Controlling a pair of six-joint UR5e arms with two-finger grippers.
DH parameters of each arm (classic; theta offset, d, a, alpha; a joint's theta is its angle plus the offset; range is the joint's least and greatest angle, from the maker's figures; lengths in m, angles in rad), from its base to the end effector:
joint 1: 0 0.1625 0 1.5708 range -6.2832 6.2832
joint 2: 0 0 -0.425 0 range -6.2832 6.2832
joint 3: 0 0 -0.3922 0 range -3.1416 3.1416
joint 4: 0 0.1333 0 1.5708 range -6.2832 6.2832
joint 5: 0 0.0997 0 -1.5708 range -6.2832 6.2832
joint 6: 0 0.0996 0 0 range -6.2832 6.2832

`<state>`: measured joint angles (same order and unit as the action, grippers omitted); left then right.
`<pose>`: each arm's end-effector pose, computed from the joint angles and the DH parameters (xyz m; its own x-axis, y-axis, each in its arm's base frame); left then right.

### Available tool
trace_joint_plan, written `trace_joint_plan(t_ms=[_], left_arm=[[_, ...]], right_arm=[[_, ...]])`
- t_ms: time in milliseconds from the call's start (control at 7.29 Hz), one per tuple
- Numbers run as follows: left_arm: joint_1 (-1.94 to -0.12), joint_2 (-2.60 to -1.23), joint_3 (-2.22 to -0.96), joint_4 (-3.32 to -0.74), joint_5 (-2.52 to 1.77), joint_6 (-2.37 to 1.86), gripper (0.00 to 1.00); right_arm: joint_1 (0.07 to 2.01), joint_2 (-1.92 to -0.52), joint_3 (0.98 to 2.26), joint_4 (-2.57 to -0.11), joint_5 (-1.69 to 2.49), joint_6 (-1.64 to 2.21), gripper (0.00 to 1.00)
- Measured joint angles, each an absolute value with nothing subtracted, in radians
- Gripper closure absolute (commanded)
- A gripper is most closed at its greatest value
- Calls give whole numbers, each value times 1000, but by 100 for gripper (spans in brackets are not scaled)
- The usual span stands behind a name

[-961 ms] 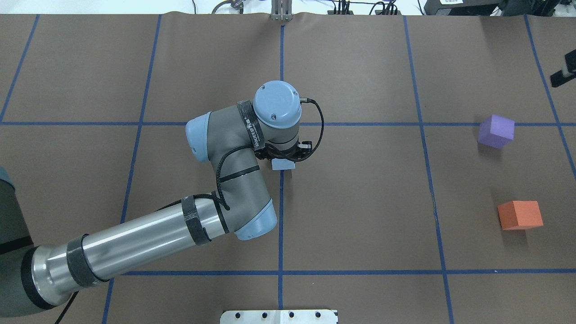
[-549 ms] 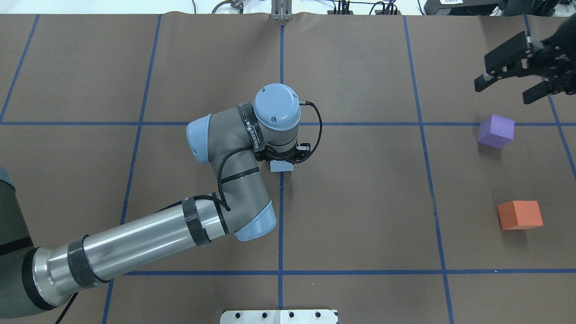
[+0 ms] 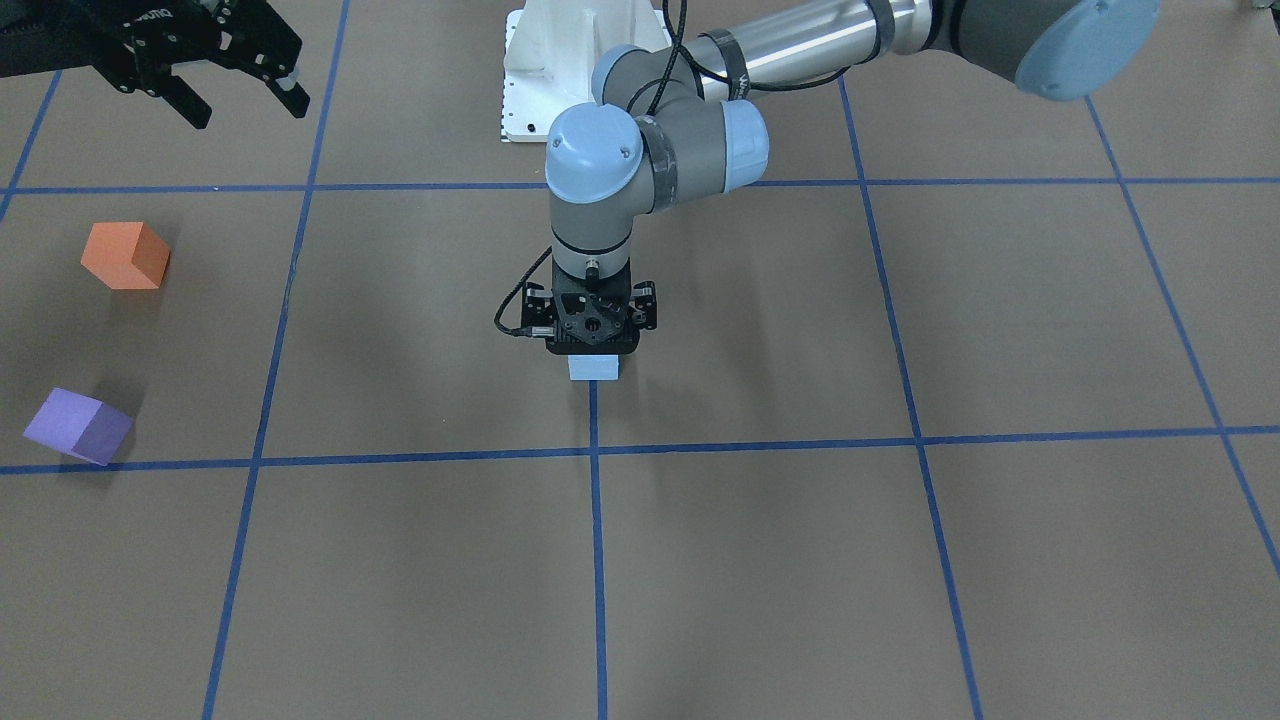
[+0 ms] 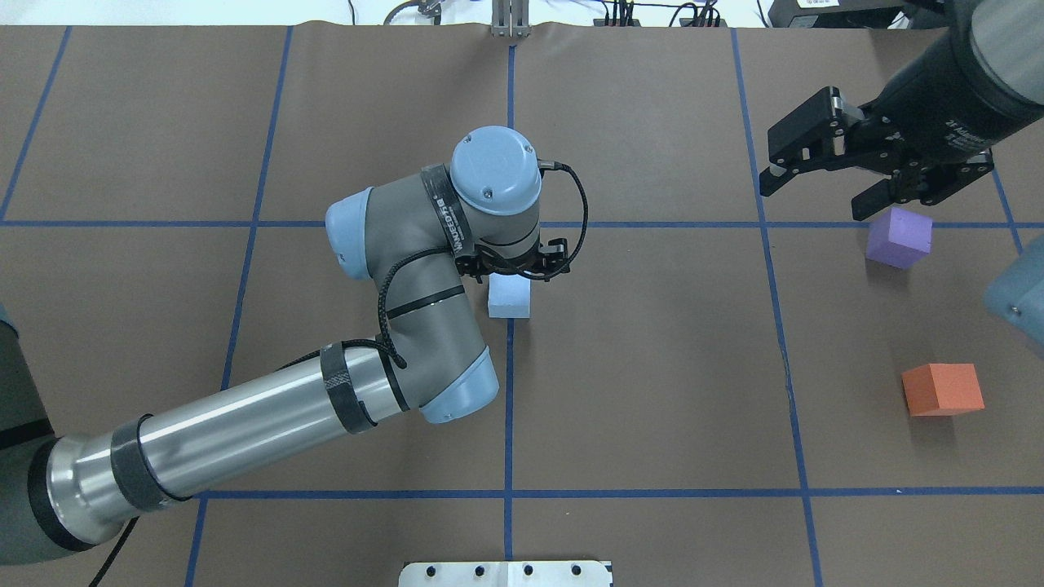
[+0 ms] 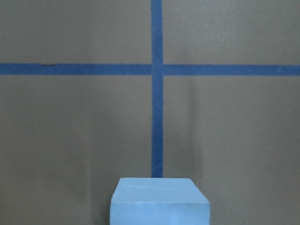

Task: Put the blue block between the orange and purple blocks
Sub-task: 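Release the light blue cube with the left gripper while the right arm approaches, then withdraw the left arm while the right gripper grasps the light blue cube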

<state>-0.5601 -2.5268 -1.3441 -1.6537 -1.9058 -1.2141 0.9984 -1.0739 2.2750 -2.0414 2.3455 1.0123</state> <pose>0.6044 -0.4977 0.1386 0.6507 -0.0188 -0.7591 0.0772 0.9961 0.0415 -0.1990 -0.4262 0.1569 0.5265 0.1180 0.8419 -0.0813 0.9928 -0.0883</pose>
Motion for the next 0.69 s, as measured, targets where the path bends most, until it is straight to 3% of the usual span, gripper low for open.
trace_joint_plan(t_ms=[412, 686], left_arm=[[-706, -2388, -1521, -1577, -2035, -1158, 0], [-807, -2156, -1719, -1557, -2053, -970, 0]], right_arm=[[814, -955, 2216, -2041, 2182, 1122, 0], [658, -780, 2031, -2031, 2040, 1183, 0]])
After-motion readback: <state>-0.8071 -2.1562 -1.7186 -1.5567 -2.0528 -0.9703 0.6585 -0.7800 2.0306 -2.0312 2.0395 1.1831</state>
